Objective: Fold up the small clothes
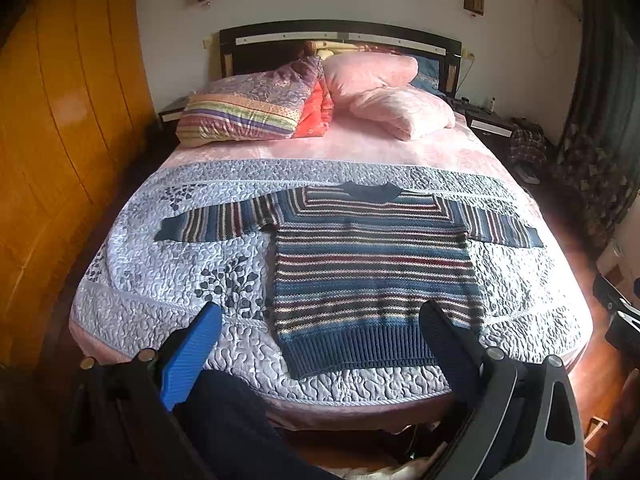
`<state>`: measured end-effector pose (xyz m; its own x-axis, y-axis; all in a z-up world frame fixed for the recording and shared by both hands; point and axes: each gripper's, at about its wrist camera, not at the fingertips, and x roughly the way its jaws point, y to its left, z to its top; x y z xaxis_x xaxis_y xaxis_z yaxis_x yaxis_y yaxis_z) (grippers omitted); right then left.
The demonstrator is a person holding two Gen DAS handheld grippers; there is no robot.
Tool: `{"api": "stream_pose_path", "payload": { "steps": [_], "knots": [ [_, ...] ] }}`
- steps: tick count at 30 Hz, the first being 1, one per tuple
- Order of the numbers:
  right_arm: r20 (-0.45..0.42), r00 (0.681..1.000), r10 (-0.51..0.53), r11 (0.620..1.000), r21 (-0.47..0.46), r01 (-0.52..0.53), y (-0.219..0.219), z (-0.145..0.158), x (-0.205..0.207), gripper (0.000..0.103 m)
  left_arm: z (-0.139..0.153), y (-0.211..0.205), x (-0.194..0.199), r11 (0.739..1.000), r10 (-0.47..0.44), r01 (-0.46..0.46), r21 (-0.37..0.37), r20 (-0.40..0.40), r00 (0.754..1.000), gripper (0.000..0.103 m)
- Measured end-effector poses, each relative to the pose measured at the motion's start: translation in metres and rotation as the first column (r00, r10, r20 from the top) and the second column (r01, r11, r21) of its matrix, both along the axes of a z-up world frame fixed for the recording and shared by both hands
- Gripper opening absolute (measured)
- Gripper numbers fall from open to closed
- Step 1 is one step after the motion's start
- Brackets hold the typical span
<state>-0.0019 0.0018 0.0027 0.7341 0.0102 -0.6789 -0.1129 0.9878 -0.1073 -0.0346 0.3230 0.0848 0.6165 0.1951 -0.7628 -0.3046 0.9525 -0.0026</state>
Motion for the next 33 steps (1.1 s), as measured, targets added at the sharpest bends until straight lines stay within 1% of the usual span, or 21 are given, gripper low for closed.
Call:
{"api": "stream_pose_path", "payload": {
  "steps": [33],
  "knots": [
    [-0.007, 1.0, -0.001, 1.0, 0.006, 0.001, -0.0008, -0.0011, 0.0023, 0.1, 0.0025, 0.0008, -0.0001, 1.0, 0.015, -0.015, 0.001, 0.005, 1.0, 0.099]
  ]
}}
